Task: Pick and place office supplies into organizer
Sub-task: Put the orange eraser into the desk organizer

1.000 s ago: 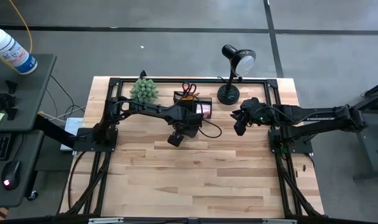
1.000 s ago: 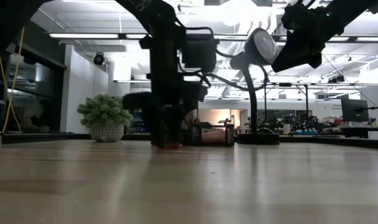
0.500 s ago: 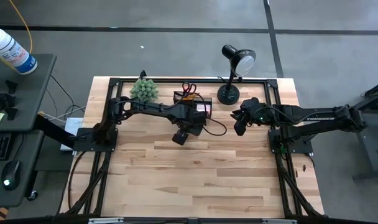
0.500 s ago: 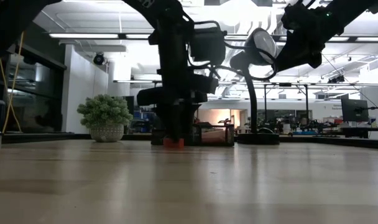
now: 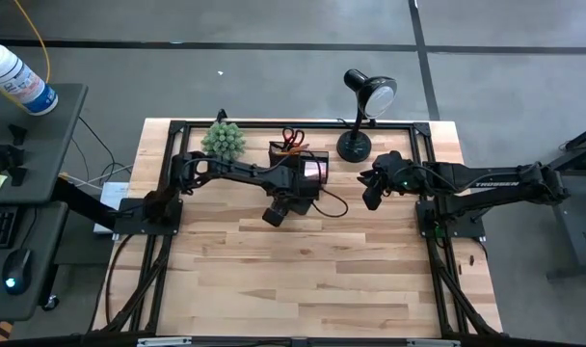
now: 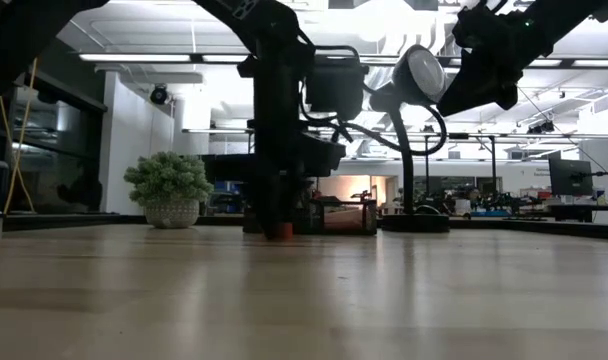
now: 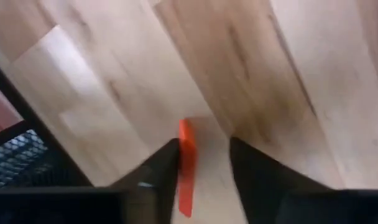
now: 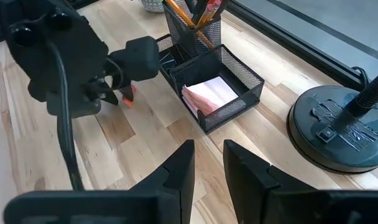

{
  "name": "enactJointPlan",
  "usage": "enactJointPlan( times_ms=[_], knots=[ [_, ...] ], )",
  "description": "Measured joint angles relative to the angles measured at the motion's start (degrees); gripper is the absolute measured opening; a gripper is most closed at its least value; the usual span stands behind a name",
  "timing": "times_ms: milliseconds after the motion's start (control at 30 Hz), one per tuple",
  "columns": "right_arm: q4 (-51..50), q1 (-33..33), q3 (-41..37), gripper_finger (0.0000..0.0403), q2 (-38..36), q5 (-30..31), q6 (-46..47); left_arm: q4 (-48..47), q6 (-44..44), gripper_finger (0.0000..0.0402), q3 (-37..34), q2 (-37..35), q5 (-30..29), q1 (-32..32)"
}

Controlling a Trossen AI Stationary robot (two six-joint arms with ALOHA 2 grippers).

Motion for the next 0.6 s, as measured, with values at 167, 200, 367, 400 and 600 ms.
enactJointPlan(
  times_ms=[167, 200, 367, 400, 600],
  knots=[
    [0.03, 0.0, 0.0, 0.0078, 0.0, 0.02, 0.1, -1.25, 1.07, 0.0018, 1.13, 0.39, -1.58, 0.13],
    [0.03, 0.0, 0.0, 0.0078, 0.0, 0.04, 0.1, -1.69, 1.25, 0.0014, 1.39, 0.46, -2.18, 0.14],
    [0.03, 0.01, 0.0, 0.0078, 0.0, 0.02, 0.15, -5.42, 1.76, 0.001, 5.47, 0.59, -4.14, 0.22],
    [0.03, 0.0, 0.0, 0.0078, 0.0, 0.03, 0.14, -6.84, 2.03, 0.0007, 6.86, 0.59, -4.55, 0.22],
    [0.03, 0.0, 0.0, 0.0078, 0.0, 0.02, 0.12, -11.24, 3.33, 0.0005, 17.82, 0.5, -6.21, 1.88]
  ],
)
